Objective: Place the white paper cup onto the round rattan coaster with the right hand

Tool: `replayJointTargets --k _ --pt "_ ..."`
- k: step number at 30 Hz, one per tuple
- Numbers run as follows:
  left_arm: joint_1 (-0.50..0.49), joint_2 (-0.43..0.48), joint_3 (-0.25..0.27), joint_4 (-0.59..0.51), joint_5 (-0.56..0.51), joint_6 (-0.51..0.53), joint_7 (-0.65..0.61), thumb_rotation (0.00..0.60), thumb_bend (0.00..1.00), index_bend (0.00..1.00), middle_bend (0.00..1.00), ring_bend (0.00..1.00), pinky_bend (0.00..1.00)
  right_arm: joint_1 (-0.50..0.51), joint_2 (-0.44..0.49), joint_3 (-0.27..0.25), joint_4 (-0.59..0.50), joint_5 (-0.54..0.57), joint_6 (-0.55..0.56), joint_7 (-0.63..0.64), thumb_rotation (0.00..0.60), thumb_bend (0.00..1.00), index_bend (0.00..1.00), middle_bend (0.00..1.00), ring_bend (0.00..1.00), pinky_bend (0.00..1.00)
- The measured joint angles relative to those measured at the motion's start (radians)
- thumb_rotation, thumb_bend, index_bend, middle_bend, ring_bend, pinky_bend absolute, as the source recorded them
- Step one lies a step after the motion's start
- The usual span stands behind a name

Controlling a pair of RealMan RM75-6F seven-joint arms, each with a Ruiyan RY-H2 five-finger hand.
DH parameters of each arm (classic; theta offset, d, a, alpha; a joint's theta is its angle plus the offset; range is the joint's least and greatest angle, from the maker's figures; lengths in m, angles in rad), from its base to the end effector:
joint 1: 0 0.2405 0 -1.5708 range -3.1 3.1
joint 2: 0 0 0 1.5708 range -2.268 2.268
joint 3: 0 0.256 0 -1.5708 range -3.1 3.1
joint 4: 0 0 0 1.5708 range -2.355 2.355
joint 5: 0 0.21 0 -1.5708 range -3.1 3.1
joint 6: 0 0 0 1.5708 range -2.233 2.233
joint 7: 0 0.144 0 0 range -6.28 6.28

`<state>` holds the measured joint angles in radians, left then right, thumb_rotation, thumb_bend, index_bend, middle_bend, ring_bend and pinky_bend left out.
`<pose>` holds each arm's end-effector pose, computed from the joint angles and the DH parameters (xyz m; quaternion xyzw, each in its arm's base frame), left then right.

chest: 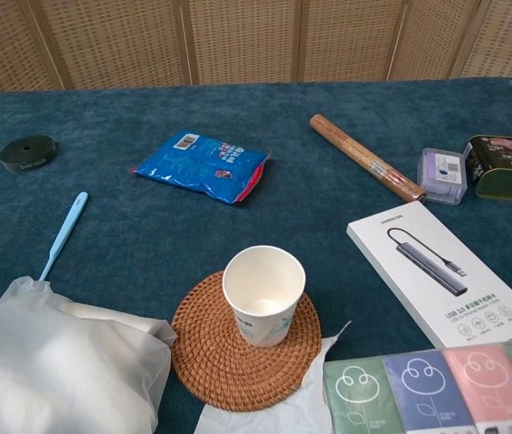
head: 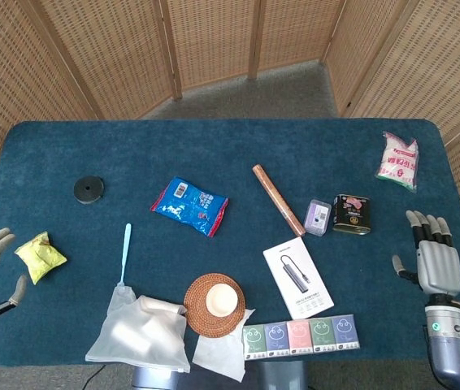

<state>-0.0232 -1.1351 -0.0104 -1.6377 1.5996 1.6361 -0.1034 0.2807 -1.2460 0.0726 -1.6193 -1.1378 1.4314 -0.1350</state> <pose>-0.2964 0.1526 0.1613 -0.5607 -0.3946 -0.4641 0.5608 -0.3052 -0.2399 0.1267 0.5372 -0.4364 0.3666 0.6218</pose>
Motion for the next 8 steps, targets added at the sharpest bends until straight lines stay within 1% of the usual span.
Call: replayJointTargets --k 4,8 --pt "0.001 -0.01 -0.002 0.014 -0.015 -0.012 -0.007 0.231 0.48 0.13 0.12 0.08 0.0 -0.018 0.002 0.014 -0.003 -0.019 0.008 0.02 0.6 0.39 0.02 0.05 0.0 0.0" --pt "-0.001 -0.014 -0.005 0.018 -0.017 -0.017 -0.027 0.226 0.48 0.13 0.12 0.08 0.0 -0.027 0.002 0.025 -0.006 -0.032 0.006 0.028 0.6 0.39 0.01 0.04 0.0 0.0"
